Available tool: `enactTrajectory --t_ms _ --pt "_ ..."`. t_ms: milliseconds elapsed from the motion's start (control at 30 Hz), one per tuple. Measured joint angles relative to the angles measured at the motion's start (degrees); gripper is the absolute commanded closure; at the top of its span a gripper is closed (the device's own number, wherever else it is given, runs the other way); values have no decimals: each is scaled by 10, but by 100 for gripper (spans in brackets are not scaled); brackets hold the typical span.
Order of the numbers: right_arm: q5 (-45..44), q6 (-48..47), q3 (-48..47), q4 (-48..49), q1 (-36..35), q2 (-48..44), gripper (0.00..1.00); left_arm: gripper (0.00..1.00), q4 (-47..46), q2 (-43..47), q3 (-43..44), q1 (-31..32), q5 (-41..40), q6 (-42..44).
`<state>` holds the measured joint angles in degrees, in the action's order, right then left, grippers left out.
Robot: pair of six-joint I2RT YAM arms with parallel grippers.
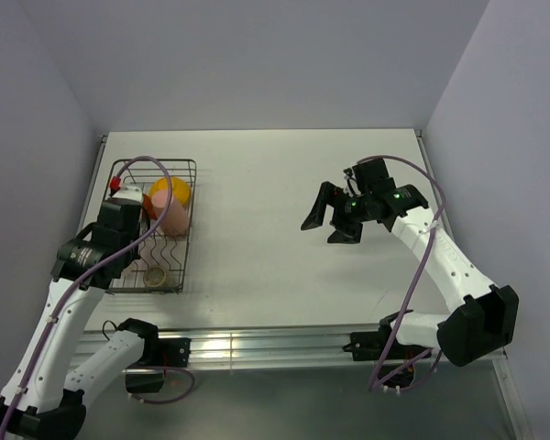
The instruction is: Load the mixed dishes into the dish rack
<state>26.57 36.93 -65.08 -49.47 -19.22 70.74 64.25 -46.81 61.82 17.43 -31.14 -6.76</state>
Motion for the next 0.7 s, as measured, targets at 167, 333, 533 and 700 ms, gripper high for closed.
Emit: enactTrajectory --t_ms 167,333,533,700 --pt "3 -5 0 0 5 5 4 100 3 -16 -5 -8 17 13" --pt "6 -6 12 1 9 5 4 100 3 -19 -9 -16 28 21" --pt "10 -6 22 1 14 5 4 100 -7 -20 -21 -29 42 31" --pt "10 -6 24 2 15 4 4 100 -16 -33 -37 -47 63 43"
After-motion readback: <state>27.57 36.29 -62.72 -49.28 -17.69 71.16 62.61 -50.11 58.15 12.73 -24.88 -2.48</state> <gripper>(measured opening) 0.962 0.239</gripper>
